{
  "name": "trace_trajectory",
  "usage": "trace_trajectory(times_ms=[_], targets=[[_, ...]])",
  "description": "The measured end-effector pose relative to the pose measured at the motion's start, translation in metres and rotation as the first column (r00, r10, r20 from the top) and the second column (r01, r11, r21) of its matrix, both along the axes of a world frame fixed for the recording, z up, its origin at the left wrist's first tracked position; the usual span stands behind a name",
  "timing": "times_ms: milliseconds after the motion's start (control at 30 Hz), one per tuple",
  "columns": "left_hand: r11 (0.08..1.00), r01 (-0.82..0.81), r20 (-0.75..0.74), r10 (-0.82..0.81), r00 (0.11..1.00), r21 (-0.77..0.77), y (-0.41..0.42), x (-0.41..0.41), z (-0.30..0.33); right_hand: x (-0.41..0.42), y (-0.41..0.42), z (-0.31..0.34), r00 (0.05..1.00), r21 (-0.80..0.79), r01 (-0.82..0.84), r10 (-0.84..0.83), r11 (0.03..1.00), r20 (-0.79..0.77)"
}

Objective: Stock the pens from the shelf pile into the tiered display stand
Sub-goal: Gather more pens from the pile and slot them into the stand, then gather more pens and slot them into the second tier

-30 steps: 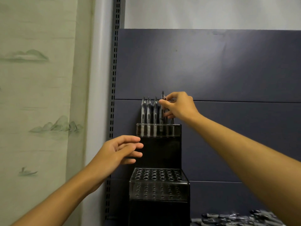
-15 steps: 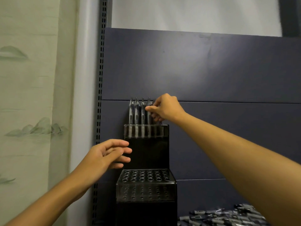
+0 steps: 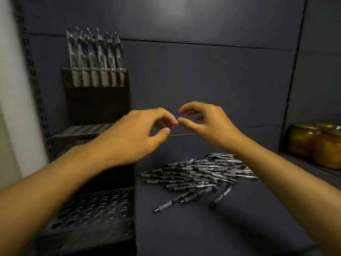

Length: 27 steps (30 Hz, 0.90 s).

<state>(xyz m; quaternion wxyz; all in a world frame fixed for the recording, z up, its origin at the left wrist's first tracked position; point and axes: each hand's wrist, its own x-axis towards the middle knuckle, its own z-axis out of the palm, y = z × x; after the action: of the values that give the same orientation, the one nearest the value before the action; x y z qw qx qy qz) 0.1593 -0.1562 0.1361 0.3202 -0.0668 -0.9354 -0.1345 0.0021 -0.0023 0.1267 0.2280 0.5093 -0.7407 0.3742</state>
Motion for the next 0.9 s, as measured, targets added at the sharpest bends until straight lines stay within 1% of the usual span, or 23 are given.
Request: trace_trajectory(times_ms=[67,133,167,233,300,333,400,467,533,600,667,800,900], targets=[[0.999,0.023,0.124,-0.016,0.992,-0.049,0.033,-0.030,-0.027,-0.023,0.026,-0.032,0.999,0.096,0.014,-0.018,0.995,0.046],[0.995,0.004,0.240,0.019,0.971,-0.095,0.058,-0.062,-0.054,-0.046,0.051,-0.062,0.996,0.166,0.029,-0.043,0.986,0.083],[0.996,-0.011,0.289,0.038,0.957,-0.094,0.068,-0.077,-0.066,-0.058,0.064,-0.075,0.994,0.192,0.033,-0.053,0.981,0.100],[0.998,-0.049,0.353,0.057,0.934,-0.031,0.082,-0.103,-0.087,-0.080,0.088,-0.099,0.990,0.244,0.022,-0.055,0.970,0.130],[0.995,-0.097,0.384,0.078,0.920,0.030,0.094,-0.122,-0.107,-0.101,0.109,-0.119,0.986,0.304,0.000,-0.050,0.953,0.157],[0.991,-0.131,0.401,0.110,0.909,0.023,0.099,-0.127,-0.117,-0.110,0.117,-0.128,0.984,0.331,-0.012,-0.047,0.944,0.169],[0.975,-0.219,0.433,0.217,0.875,-0.046,0.109,-0.130,-0.134,-0.126,0.126,-0.143,0.982,0.373,-0.050,-0.023,0.927,0.189],[0.940,-0.321,0.450,0.338,0.827,-0.116,0.114,-0.122,-0.146,-0.132,0.126,-0.150,0.978,0.437,-0.109,0.017,0.893,0.209],[0.888,-0.433,0.461,0.454,0.763,-0.157,0.114,-0.111,-0.155,-0.135,0.124,-0.152,0.980,0.529,-0.152,0.057,0.835,0.192],[0.833,-0.533,0.507,0.527,0.682,-0.148,0.110,-0.097,-0.163,-0.136,0.120,-0.152,0.985,0.585,-0.154,0.073,0.796,0.159],[0.800,-0.590,0.537,0.549,0.641,-0.114,0.106,-0.085,-0.169,-0.136,0.116,-0.152,0.984,0.598,-0.163,0.083,0.785,0.160],[0.820,-0.572,0.557,0.487,0.673,-0.025,0.108,-0.081,-0.175,-0.133,0.107,-0.156,0.977,0.585,-0.203,0.119,0.786,0.179],[0.836,-0.548,0.539,0.461,0.705,0.003,0.107,-0.088,-0.174,-0.133,0.104,-0.156,0.964,0.549,-0.247,0.144,0.799,0.224]])
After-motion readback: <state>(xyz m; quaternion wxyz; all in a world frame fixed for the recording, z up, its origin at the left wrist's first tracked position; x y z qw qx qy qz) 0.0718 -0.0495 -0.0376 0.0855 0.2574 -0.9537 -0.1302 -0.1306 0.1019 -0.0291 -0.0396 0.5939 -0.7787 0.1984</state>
